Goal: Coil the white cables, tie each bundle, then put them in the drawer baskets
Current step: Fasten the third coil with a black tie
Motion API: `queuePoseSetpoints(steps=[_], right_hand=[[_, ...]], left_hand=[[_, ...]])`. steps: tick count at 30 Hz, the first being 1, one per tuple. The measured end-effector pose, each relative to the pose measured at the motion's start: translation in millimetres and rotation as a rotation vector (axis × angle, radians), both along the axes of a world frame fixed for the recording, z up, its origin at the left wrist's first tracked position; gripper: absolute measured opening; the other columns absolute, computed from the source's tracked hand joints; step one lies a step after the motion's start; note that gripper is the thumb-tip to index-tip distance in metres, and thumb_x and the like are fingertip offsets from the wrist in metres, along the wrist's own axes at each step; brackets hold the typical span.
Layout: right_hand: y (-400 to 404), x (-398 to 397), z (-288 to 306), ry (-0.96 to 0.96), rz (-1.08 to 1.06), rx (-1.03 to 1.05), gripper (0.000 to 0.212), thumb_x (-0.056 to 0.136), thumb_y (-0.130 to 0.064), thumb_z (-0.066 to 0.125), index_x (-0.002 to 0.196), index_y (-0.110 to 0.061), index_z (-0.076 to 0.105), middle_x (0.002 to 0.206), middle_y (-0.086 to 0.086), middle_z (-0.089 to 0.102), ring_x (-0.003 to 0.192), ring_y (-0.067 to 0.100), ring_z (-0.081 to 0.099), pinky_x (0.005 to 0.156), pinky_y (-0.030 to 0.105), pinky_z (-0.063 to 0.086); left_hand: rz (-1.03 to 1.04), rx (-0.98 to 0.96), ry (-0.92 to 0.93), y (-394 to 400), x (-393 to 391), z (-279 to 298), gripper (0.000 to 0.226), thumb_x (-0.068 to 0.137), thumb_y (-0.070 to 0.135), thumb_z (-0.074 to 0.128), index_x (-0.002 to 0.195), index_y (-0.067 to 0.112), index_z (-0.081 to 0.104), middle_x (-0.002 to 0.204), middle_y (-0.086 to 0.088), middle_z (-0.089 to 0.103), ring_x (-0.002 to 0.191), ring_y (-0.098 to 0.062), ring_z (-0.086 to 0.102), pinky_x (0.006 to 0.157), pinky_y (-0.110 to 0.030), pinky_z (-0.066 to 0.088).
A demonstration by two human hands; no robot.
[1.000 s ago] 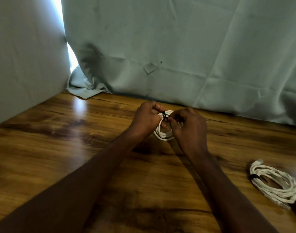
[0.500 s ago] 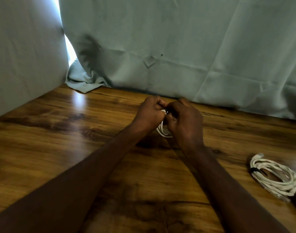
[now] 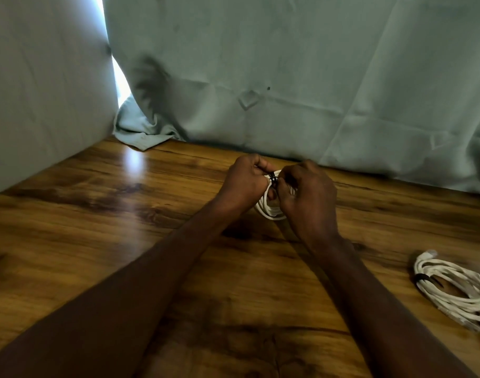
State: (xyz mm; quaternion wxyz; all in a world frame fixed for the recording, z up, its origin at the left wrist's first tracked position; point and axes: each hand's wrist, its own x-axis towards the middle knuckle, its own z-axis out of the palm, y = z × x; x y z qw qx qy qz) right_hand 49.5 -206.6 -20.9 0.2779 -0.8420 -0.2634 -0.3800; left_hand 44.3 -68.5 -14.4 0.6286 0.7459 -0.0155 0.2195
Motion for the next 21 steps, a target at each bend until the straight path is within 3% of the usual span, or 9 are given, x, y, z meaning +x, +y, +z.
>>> queuePoseSetpoints(steps=[3, 6, 12, 17, 21], right_hand=[[2, 0, 1, -0.039, 0.002, -0.061, 0.005, 0.087, -0.012, 0.069, 0.088, -0.009, 0.073, 0.085, 0.007, 0.061, 0.077, 0.023, 0.057, 0.065, 0.029, 0.03], [4, 0, 2, -0.027, 0.024, -0.086, 0.006, 0.086, -0.012, 0.069, 0.09, -0.012, 0.074, 0.087, 0.005, 0.062, 0.078, 0.023, 0.059, 0.065, 0.029, 0.029], [-6, 5, 4, 0.066, 0.074, 0.012, 0.019, 0.084, -0.009, 0.076, 0.101, -0.017, 0.078, 0.095, 0.002, 0.066, 0.087, 0.025, 0.065, 0.073, 0.035, 0.047], [-8, 9, -1, 0.054, 0.062, 0.039, 0.019, 0.084, -0.011, 0.076, 0.1, -0.019, 0.079, 0.094, 0.0, 0.064, 0.087, 0.025, 0.064, 0.072, 0.035, 0.046], [-5, 5, -2, 0.019, 0.098, 0.023, 0.025, 0.083, -0.014, 0.063, 0.101, -0.018, 0.079, 0.09, -0.003, 0.061, 0.083, 0.019, 0.057, 0.065, 0.032, 0.038]], left_hand=[[-0.006, 0.043, -0.022, 2, -1, 0, 0.039, 0.077, -0.019, 0.057, 0.08, 0.019, 0.063, 0.081, -0.007, 0.074, 0.078, -0.022, 0.073, 0.068, -0.028, 0.057], [-0.016, 0.056, -0.005, 7, -4, 2, 0.034, 0.078, -0.022, 0.052, 0.086, 0.009, 0.063, 0.078, -0.006, 0.072, 0.073, -0.028, 0.072, 0.058, -0.026, 0.057], [-0.045, 0.032, 0.036, 9, -4, 4, 0.03, 0.081, -0.02, 0.053, 0.09, 0.006, 0.063, 0.069, -0.011, 0.073, 0.058, -0.027, 0.07, 0.062, -0.037, 0.061], [-0.132, 0.041, 0.054, 9, -8, 5, 0.027, 0.086, -0.021, 0.052, 0.095, 0.003, 0.062, 0.061, -0.003, 0.071, 0.052, -0.019, 0.068, 0.053, -0.027, 0.056], [-0.184, 0.024, 0.034, 7, -12, 6, 0.032, 0.086, -0.023, 0.05, 0.087, 0.007, 0.062, 0.073, -0.009, 0.071, 0.051, -0.017, 0.067, 0.052, -0.026, 0.056]])
